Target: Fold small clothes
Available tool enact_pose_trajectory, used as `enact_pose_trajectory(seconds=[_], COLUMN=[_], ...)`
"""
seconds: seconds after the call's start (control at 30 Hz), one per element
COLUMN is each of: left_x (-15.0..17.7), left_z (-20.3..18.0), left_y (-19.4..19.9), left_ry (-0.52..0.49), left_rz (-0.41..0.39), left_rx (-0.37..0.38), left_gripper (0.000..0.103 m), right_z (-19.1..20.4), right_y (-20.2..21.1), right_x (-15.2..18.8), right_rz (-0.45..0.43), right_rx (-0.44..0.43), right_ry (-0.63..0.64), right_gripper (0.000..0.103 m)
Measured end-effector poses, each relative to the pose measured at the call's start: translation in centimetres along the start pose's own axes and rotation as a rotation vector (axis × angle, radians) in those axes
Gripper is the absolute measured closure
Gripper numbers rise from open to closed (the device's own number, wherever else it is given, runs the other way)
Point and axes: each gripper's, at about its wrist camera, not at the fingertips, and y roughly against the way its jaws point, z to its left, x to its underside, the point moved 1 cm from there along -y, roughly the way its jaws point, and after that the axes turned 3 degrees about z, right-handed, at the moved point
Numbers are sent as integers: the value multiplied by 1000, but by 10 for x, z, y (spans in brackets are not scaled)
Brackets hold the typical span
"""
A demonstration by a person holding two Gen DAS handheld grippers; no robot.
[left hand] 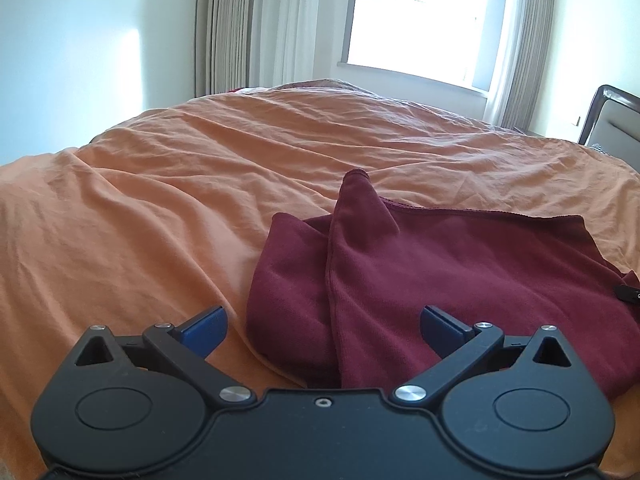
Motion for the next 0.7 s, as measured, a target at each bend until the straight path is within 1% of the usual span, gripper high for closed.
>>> enact_pose_trajectory(seconds=[0.1, 0.27, 0.33, 0.4, 0.43, 0.47, 0.5, 0.53, 0.57, 0.6, 0.67, 0.7], left_x=[1, 4, 5, 5, 6, 6, 6, 6, 6, 7, 10, 11], left_z=[2, 5, 5, 5, 5, 5, 5, 5, 5, 5, 4, 4], left_y=[0, 1, 1, 1, 1, 1, 1, 1, 2, 1, 1, 1], left_ry=[-4, 0, 4, 5, 4, 4, 5, 5, 7, 8, 9, 10], left_rz=[3, 8, 12, 13, 13, 13, 13, 13, 13, 15, 18, 20], left_rx=[-5, -9, -10, -7, -7, -7, -7, -5, -4, -3, -2, -2], left_gripper=[1, 1, 1, 1, 1, 1, 1, 1, 1, 1, 1, 1], right_z=[-2, -9, -7, -2, 0, 3, 5, 7, 9, 11, 17, 19], right_y=[10, 7, 6, 8, 9, 11, 13, 15, 17, 19, 22, 24], right_x=[4, 11, 12, 12, 11, 12, 12, 12, 13, 13, 15, 15], right_rz=[-17, 8, 7, 2, -3, -8, -15, -25, -33, -39, -52, -60], right_rx=[11, 19, 26, 37, 48, 54, 61, 72, 81, 91, 112, 117], right_ry=[-3, -29, -19, 9, 21, 39, 54, 69, 88, 109, 145, 162], right_gripper=[97, 97, 94, 88, 84, 73, 65, 50, 44, 42, 28, 25])
